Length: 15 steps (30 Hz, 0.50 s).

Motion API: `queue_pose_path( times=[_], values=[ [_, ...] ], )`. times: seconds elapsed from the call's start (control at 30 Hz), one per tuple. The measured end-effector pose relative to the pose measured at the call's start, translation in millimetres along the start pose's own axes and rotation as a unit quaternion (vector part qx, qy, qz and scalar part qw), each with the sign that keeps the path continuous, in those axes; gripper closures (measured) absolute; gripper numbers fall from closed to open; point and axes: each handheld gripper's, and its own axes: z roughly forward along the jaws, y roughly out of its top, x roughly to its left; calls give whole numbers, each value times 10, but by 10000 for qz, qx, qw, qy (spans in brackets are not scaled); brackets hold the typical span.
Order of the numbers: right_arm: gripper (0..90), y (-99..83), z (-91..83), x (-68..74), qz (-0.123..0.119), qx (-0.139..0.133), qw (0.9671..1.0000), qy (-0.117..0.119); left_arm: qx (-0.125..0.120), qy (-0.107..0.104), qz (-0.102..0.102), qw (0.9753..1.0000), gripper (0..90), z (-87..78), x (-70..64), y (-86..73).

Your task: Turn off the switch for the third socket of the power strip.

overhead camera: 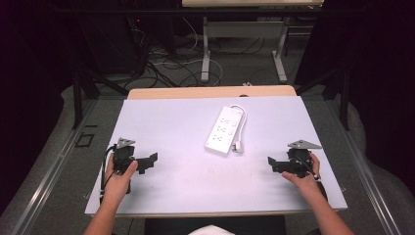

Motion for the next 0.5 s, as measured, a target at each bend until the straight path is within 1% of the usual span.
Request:
queue_pose_path(
  times=[0.23, 0.33, 0.37, 0.47, 0.5],
  values=[
    [9, 1, -5, 2, 13, 6, 10000, -9, -19, 7, -92, 10000, 4, 28, 79, -92],
    [10, 1, -5, -2, -8, -1, 10000, -4, -30, 79, -98, 9999, 4, 43, 112, -126],
    [9, 2, -5, -2, -12, -2, 10000, -2, -16, 64, -103, 9999, 4, 42, 123, -129],
    [9, 1, -2, -2, -8, -3, 10000, 7, -29, 112, -144, 9998, 4, 52, 157, -151],
    [9, 1, -2, -2, -8, -3, 10000, 12, -11, 120, -118, 9999, 4, 54, 170, -158]
  ],
)
